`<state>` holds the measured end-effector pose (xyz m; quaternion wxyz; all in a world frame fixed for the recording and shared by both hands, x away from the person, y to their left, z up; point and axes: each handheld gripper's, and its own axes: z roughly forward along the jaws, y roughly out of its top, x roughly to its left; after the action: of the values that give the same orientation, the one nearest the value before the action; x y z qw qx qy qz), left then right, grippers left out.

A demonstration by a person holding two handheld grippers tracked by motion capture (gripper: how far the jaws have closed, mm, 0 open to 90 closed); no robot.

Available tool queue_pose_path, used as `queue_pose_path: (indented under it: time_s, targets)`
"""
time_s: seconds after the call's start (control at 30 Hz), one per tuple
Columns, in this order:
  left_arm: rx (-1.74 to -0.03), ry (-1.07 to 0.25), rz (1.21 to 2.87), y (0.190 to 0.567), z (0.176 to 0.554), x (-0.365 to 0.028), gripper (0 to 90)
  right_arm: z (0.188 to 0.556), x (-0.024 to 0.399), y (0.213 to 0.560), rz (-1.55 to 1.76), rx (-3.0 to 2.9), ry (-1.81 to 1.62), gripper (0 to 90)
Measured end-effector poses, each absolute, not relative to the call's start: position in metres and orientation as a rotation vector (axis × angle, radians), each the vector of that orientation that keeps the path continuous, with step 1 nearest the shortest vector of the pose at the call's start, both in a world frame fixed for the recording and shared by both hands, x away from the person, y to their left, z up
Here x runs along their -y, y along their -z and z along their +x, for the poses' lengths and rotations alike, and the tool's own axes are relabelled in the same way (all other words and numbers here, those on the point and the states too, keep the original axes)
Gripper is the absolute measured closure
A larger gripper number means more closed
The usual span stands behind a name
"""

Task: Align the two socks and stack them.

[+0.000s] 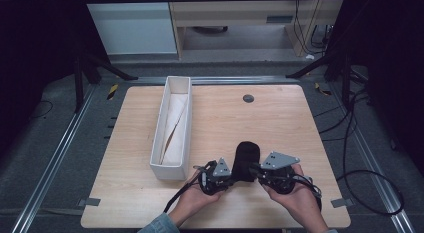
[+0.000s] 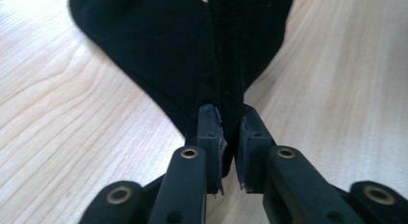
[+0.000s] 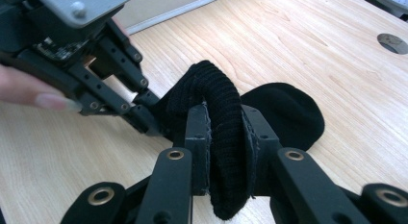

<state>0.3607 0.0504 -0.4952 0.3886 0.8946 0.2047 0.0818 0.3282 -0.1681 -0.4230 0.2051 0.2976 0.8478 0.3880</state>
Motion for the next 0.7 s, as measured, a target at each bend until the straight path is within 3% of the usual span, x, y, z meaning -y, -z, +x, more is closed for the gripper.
queue_pose_path:
  time_s: [0.7]
  targets:
    - [-0.51,-0.137,2.303,0.493,0.358,-0.053,83.4,0.342,0.163,0.423,0.866,-2.389,-1.029,75.4]
